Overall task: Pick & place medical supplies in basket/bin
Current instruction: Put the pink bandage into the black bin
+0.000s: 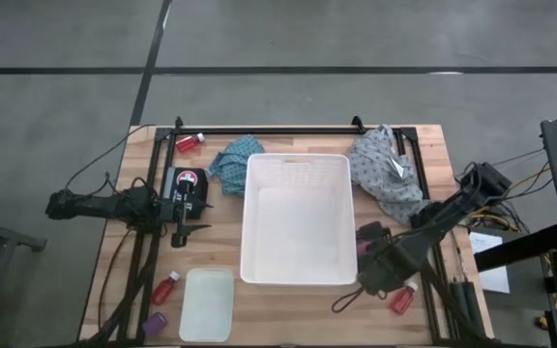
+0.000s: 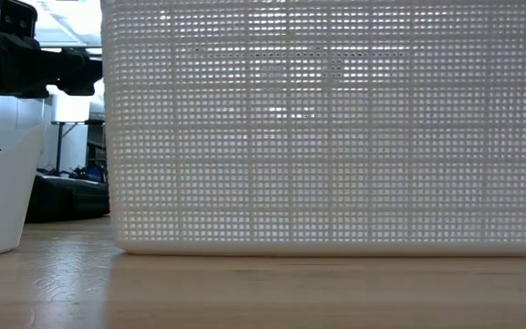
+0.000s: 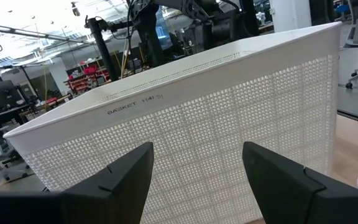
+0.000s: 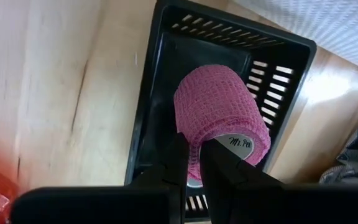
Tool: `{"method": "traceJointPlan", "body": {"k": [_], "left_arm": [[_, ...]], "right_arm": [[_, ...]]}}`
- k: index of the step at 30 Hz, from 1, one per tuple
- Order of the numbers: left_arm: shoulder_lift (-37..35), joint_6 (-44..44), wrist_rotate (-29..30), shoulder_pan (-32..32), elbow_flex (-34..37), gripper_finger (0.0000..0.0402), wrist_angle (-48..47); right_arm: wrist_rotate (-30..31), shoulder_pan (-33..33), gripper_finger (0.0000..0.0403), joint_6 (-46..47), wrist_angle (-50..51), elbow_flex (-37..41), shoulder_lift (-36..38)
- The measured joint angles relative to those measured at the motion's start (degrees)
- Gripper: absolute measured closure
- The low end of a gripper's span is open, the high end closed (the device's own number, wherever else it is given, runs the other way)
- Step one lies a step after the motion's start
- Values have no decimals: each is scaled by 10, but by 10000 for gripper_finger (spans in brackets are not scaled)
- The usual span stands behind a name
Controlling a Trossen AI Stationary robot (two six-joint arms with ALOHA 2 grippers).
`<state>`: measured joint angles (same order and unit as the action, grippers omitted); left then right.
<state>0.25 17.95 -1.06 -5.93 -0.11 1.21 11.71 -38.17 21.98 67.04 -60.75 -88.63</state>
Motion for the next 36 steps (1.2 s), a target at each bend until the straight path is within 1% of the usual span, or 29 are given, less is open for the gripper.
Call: {"method": "traceJointPlan", "body": {"k": [7,20,36], "left_arm": [[0,0,0,0,0,149,0],[0,0,0,0,0,149,0],[0,0,0,0,0,149,0]], "right_arm": [[-2,10,376,-34,1,-9,-11],[2,15,374,-23,-9,-9,-16],[4,15,332,-20,-27,-6,-16]]}}
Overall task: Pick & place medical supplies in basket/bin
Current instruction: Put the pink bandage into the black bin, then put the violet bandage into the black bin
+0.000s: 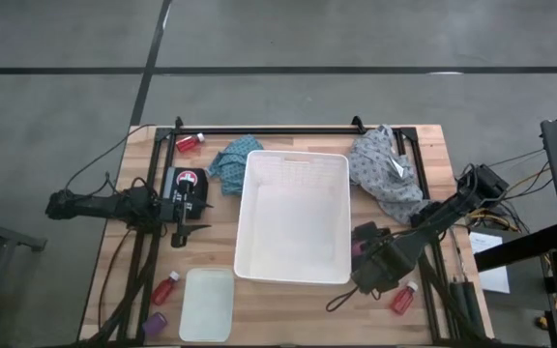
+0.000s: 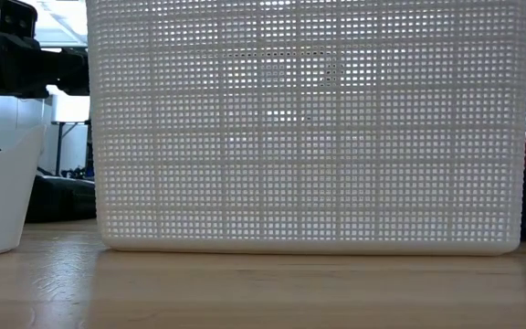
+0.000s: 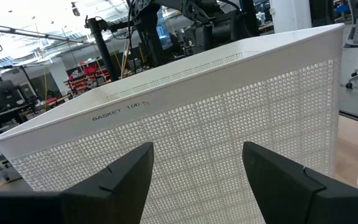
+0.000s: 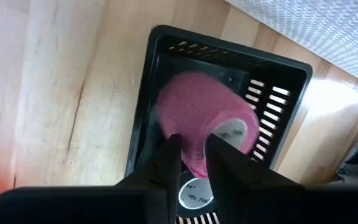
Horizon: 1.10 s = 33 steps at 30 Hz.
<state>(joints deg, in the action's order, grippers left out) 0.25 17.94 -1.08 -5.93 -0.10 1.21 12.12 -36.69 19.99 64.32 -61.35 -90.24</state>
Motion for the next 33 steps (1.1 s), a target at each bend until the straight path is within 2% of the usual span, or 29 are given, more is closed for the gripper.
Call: {"method": "traceJointPlan", "body": {"k": [19,26,33], "left_arm": [[0,0,0,0,0,149,0],[0,0,0,0,0,148,0],[0,0,0,0,0,148,0]], "right_arm": [[1,0,301,6,-14,14,0],[67,-11,308,140,23,0,24],[137,-47,304,164,-2,-3,65]]}}
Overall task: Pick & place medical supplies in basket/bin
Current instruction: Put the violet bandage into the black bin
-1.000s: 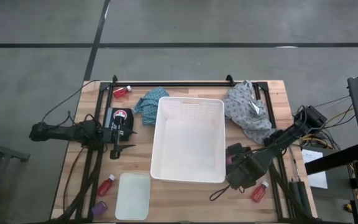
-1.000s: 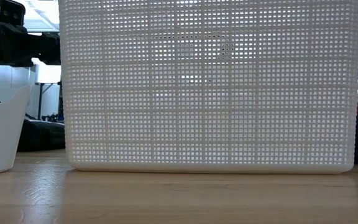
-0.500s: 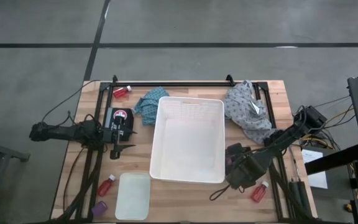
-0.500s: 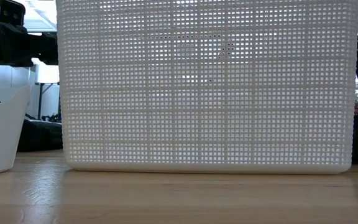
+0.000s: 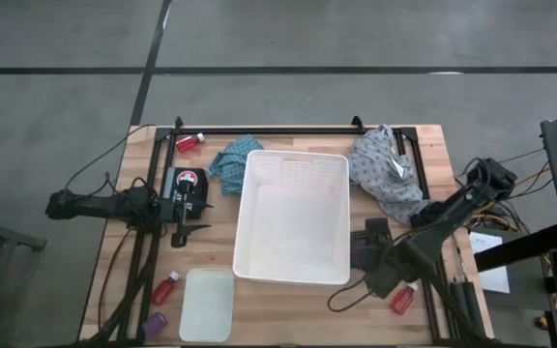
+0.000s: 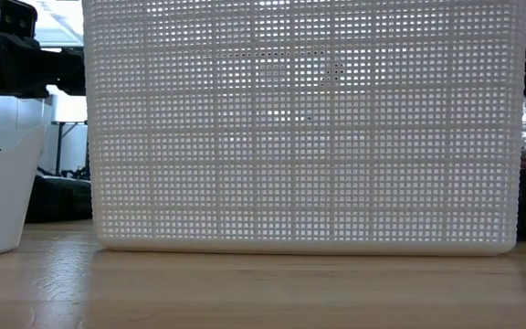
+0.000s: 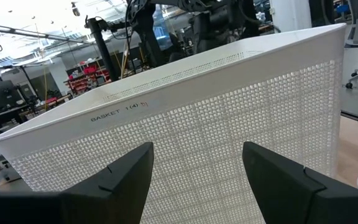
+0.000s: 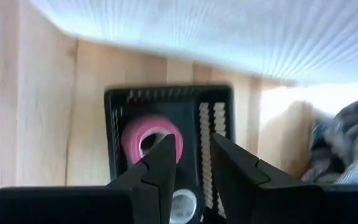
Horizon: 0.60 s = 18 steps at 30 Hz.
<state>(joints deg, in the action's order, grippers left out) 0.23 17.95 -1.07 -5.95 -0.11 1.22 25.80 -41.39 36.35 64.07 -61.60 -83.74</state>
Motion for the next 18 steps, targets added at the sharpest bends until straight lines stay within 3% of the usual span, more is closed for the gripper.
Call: {"method": "traceJointPlan", "body": {"k": [7,12,18], "left_arm": [[0,0,0,0,0,148,0],[0,0,0,0,0,148,0],[0,0,0,0,0,148,0]], "right_arm": [[125,-44,293,17,-46,3,16],[176,-61,296,73,-90,11,16],[256,-78,295,43,-188,39,16]]}}
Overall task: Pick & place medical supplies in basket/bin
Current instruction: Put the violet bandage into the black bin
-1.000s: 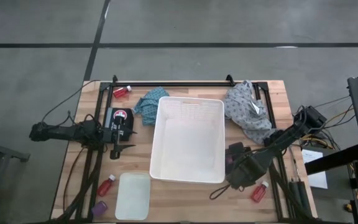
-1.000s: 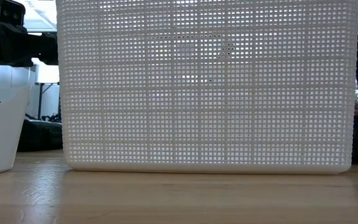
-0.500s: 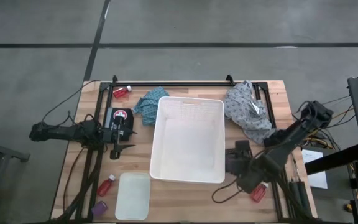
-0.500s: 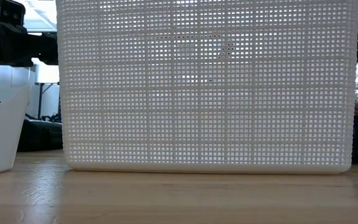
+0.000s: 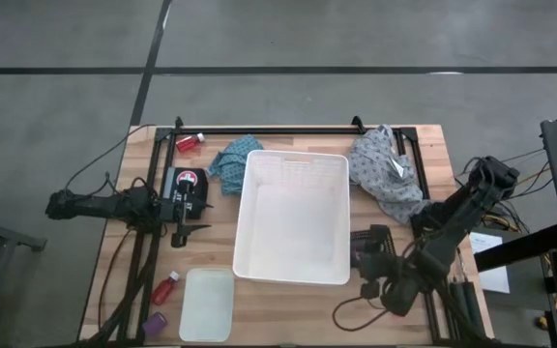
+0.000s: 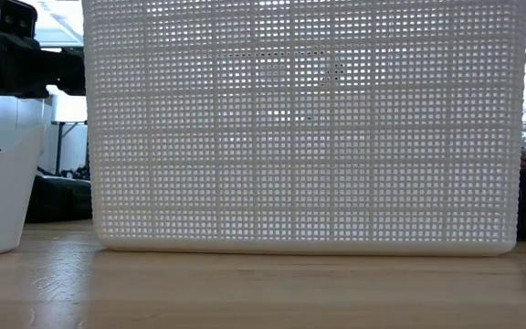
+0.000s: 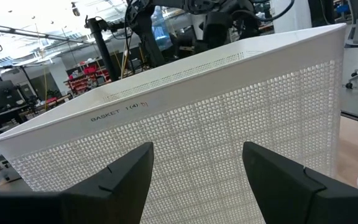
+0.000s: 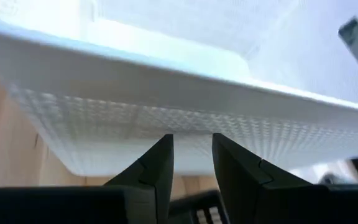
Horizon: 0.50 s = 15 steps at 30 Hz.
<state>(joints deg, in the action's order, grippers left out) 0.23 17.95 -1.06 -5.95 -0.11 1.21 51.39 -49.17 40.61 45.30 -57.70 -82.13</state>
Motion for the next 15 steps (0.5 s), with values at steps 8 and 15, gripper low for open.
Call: {"method": "traceJointPlan", "body": {"k": [8,15], "left_arm": [[0,0,0,0,0,148,0],[0,0,0,0,0,148,0]], "right_arm": [[58,-6,296,-47,-150,60,0],[58,-6,289,-48,-207,67,0]]}}
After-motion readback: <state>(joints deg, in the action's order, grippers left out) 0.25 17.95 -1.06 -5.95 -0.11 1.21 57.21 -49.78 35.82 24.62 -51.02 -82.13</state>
